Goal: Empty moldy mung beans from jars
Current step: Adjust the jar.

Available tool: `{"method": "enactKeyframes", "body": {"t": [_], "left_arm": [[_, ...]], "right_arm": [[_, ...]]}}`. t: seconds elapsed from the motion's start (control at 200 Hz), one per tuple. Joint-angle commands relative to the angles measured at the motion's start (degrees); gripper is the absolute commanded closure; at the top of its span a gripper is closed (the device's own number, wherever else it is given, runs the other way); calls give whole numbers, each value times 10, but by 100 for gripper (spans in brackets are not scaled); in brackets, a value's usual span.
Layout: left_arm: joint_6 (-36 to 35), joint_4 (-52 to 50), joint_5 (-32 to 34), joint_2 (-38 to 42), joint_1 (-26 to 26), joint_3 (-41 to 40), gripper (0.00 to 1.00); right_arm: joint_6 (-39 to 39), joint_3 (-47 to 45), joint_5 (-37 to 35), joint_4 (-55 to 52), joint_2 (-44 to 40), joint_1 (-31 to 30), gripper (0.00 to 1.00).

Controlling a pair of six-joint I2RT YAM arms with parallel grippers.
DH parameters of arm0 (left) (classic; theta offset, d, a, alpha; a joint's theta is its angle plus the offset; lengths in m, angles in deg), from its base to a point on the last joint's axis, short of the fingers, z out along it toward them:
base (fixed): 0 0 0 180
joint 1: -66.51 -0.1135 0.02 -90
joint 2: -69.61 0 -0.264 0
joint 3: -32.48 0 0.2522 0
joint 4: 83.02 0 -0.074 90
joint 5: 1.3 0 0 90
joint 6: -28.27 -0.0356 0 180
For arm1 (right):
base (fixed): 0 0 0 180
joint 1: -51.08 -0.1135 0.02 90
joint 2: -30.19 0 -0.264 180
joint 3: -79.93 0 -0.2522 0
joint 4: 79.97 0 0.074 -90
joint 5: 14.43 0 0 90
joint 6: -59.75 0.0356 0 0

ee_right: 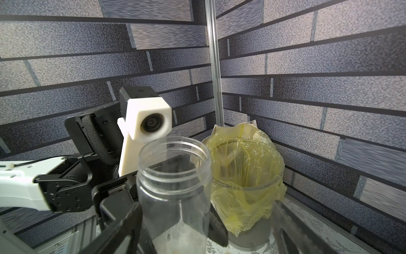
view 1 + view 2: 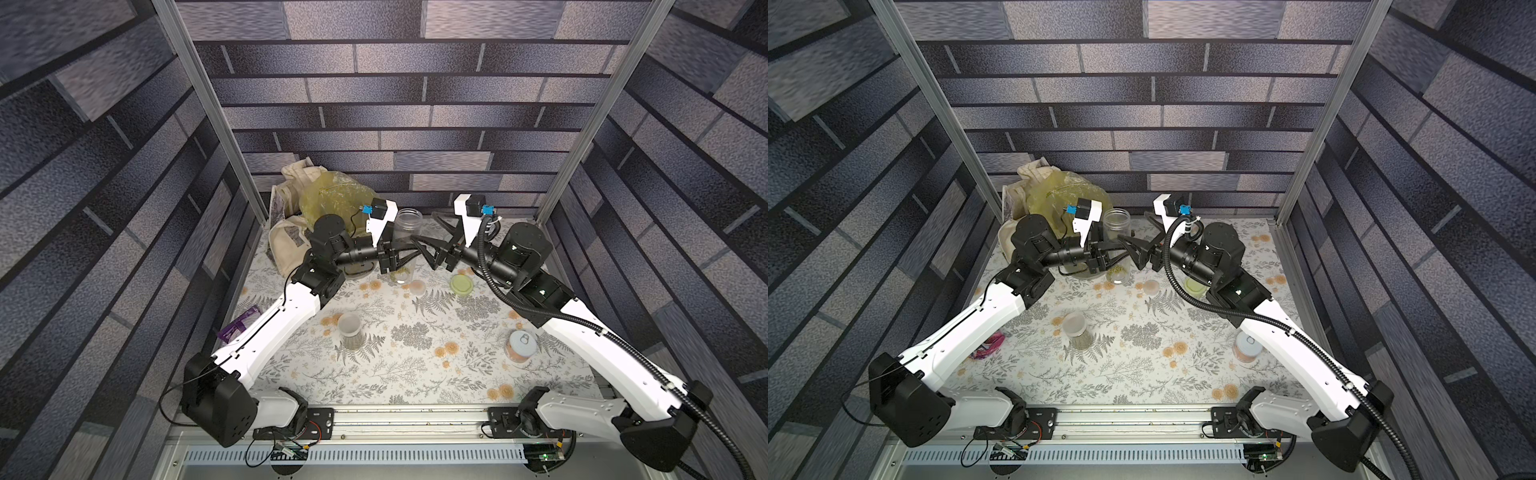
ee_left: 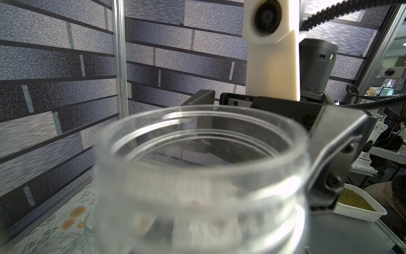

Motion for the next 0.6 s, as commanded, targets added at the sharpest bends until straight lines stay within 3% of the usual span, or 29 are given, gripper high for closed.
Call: {"method": "enactKeyframes", "body": {"t": [0.0, 0.516, 0.596], "left_arm": [[-32, -16, -46, 14, 10, 27, 52], [-50, -47, -71, -19, 40, 57, 53], [-51, -47, -71, -21, 42, 55, 53]], "right_arm": [[18, 15, 20, -13, -2, 7, 9], [60, 18, 66, 36, 41, 19, 11], [60, 15, 64, 45, 45, 20, 16]]}}
